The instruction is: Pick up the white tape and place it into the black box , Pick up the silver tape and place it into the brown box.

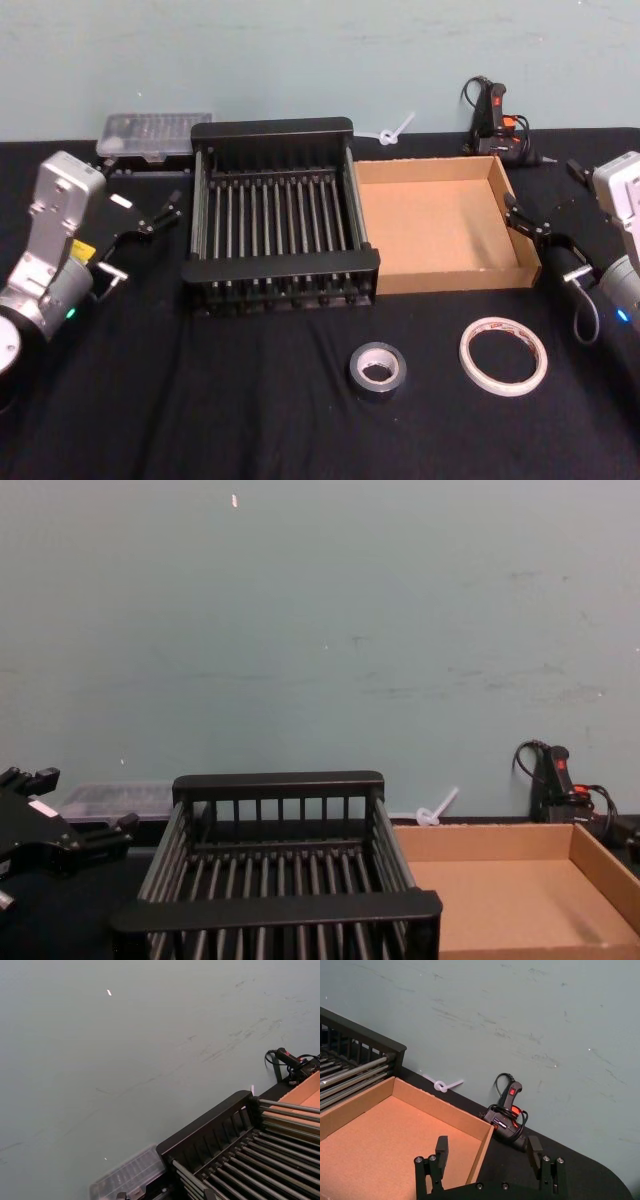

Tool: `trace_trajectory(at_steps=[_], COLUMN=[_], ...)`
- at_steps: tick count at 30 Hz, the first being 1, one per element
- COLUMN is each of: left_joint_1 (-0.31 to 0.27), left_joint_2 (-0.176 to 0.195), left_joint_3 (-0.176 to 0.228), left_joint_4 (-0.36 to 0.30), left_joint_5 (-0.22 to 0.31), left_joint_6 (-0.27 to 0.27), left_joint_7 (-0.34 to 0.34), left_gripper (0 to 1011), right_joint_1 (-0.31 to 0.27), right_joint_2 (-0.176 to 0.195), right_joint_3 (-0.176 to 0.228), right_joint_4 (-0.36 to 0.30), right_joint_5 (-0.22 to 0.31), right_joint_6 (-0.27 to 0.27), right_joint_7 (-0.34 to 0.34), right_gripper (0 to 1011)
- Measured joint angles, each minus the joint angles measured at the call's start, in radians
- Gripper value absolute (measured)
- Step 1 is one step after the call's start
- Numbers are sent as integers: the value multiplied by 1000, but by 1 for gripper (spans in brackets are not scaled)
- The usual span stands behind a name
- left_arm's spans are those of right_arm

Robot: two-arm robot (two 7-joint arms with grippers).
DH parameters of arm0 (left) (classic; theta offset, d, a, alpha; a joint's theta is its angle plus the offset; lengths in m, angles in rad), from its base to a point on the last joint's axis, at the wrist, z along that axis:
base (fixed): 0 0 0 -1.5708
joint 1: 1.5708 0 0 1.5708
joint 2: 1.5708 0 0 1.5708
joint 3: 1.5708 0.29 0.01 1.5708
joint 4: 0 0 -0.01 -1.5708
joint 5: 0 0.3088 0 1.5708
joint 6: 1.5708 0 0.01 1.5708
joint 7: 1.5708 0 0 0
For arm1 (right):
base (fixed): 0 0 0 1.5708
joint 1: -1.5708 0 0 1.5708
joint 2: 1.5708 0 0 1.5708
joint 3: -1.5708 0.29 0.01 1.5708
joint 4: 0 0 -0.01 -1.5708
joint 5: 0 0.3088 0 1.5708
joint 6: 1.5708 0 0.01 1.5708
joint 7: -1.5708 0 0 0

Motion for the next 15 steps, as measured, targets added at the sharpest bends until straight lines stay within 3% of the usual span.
trace_trajectory(at_steps=[15], left_joint_1=[0], left_joint_2=[0], left_joint_3=[0], left_joint_4=[0], left_joint_5=[0], left_joint_6=[0], left_joint_7=[0], left_gripper=[1001], right_joint_1=[0], right_joint_2=[0], right_joint_3=[0], right_joint_4=[0], right_joint_5=[0], right_joint_6=[0], right_joint_7=[0], right_gripper=[1002])
